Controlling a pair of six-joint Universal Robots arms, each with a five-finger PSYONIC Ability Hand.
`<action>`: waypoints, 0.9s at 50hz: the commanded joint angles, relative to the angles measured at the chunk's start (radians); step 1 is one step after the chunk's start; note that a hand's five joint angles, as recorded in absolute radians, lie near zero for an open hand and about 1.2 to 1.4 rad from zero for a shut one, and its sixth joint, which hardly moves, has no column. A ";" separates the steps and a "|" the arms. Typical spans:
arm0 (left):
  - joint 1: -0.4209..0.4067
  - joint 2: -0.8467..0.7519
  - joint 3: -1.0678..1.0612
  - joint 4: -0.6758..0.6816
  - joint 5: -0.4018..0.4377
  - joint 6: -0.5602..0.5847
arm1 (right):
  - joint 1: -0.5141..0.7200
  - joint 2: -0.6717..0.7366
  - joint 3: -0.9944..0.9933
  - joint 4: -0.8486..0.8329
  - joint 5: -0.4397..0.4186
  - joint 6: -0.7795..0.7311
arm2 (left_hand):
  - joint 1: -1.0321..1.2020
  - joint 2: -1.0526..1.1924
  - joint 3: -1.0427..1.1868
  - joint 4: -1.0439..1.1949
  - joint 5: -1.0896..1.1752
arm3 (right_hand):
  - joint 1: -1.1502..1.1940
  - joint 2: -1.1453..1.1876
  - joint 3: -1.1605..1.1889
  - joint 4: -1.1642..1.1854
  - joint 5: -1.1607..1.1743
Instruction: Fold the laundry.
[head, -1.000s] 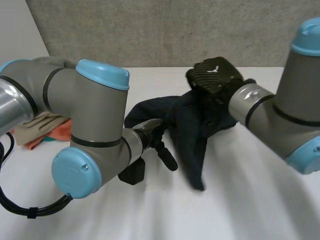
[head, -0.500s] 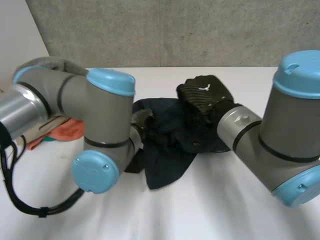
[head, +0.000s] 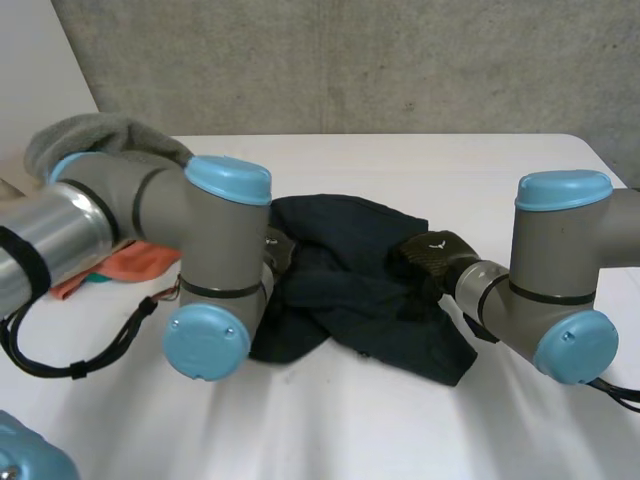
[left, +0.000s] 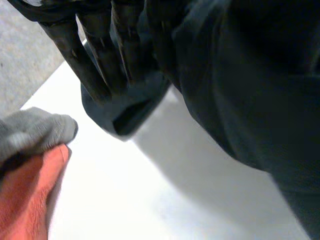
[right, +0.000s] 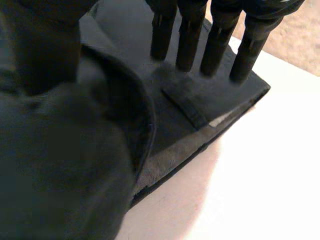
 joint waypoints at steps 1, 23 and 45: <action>-0.019 0.094 -0.062 -0.032 -0.093 -0.060 | -0.024 -0.089 -0.001 0.060 0.059 0.145 | -0.269 -0.319 -0.323 -0.333 -0.332 | -0.161 -0.169 -0.175 -0.175 -0.168; 0.182 0.199 -0.349 0.015 0.178 -0.267 | -0.047 -0.232 0.247 0.249 -0.042 0.252 | -0.178 -0.229 -0.232 -0.243 -0.242 | -0.244 -0.251 -0.258 -0.258 -0.250; 0.185 0.131 0.073 -0.041 0.183 -0.140 | -0.052 -0.166 0.067 0.002 -0.055 -0.229 | 0.849 0.799 0.795 0.785 0.786 | 0.955 0.947 0.941 0.941 0.948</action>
